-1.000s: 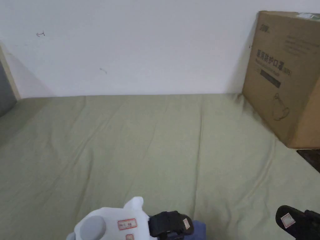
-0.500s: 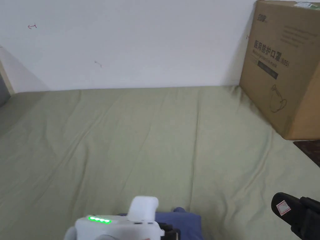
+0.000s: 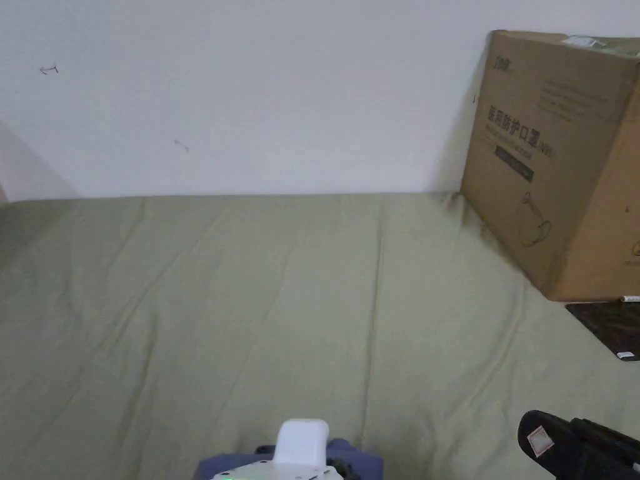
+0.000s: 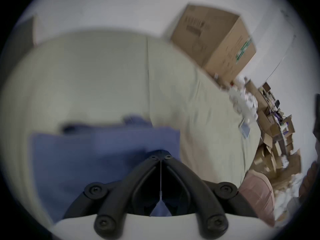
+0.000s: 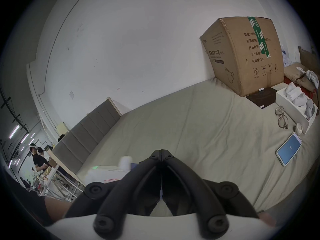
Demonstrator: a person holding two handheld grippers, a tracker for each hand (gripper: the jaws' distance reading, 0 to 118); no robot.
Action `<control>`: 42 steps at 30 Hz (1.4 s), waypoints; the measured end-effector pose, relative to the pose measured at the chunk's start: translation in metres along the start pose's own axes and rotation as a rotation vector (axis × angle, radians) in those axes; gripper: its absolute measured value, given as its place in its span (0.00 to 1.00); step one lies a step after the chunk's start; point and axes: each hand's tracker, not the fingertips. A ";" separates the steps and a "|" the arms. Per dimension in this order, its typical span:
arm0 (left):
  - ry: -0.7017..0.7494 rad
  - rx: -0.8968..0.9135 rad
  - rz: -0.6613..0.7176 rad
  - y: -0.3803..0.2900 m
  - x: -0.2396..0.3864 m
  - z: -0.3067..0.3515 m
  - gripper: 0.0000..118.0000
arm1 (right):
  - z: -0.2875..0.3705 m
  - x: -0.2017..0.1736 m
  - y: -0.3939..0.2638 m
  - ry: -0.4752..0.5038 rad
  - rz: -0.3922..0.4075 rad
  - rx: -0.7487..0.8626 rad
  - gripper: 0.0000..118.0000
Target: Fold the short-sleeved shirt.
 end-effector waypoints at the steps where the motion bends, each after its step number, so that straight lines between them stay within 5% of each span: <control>1: 0.034 0.085 -0.030 0.006 -0.003 0.026 0.00 | 0.001 -0.003 0.003 0.000 0.012 0.013 0.00; 6: 0.252 0.487 -0.052 0.033 -0.026 0.144 0.00 | 0.007 -0.031 0.000 -0.094 0.188 0.315 0.00; 9: 0.318 0.629 -0.036 0.032 -0.037 0.187 0.00 | 0.006 -0.049 -0.016 -0.258 0.302 0.503 0.00; 12: 0.394 0.733 -0.072 0.017 -0.042 0.207 0.00 | 0.004 -0.051 -0.025 -0.293 0.286 0.534 0.00; 19: 0.485 0.667 -0.030 0.006 -0.057 0.209 0.00 | 0.005 -0.049 -0.024 -0.309 0.266 0.491 0.00; 23: 0.470 0.626 0.047 0.010 -0.078 0.214 0.00 | -0.025 -0.048 -0.027 -0.128 0.251 0.271 0.00; 26: 0.473 0.591 0.046 0.003 -0.087 0.209 0.00 | -0.096 -0.046 -0.047 -0.130 0.186 -0.096 0.00; 28: 0.472 0.558 0.044 -0.002 -0.091 0.204 0.00 | -0.139 -0.038 -0.073 -0.021 0.105 -0.263 0.00; 30: 0.432 0.495 0.040 -0.004 -0.097 0.196 0.00 | -0.172 -0.034 -0.096 -0.022 0.103 -0.423 0.00; 35: 0.310 0.260 0.011 -0.008 -0.126 0.167 0.00 | -0.207 -0.014 -0.122 -0.089 0.159 -0.561 0.00; 39: 0.078 0.102 0.165 -0.015 -0.166 0.141 0.05 | -0.212 0.014 -0.116 -0.042 0.004 -0.574 0.00; 42: -0.041 0.040 0.290 -0.025 -0.198 0.117 0.09 | -0.217 0.027 -0.113 -0.006 -0.031 -0.604 0.00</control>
